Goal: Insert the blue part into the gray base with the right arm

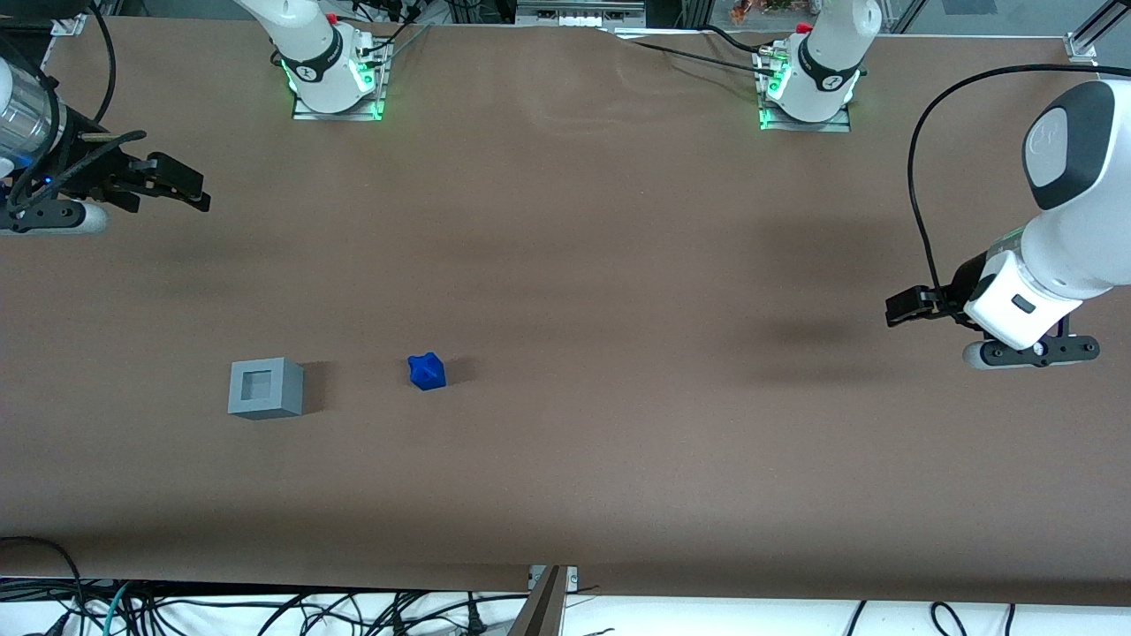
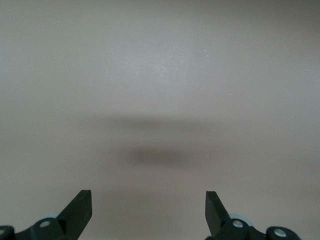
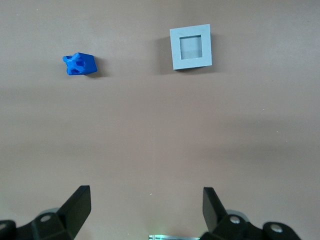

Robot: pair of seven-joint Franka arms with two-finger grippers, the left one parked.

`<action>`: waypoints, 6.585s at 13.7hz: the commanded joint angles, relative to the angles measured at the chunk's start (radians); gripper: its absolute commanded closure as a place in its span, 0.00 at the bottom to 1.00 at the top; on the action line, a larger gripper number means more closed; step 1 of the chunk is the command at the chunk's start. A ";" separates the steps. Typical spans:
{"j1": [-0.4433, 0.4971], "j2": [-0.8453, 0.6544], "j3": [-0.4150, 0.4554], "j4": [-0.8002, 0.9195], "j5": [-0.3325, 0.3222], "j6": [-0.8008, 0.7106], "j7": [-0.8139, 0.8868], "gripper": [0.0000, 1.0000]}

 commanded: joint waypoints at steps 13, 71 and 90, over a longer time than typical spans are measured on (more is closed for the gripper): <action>-0.017 -0.015 0.021 0.006 -0.049 -0.026 -0.011 0.01; 0.036 0.509 0.052 0.088 -0.040 0.475 -0.095 0.77; -0.031 0.479 -0.056 -0.062 0.040 0.667 -0.229 0.77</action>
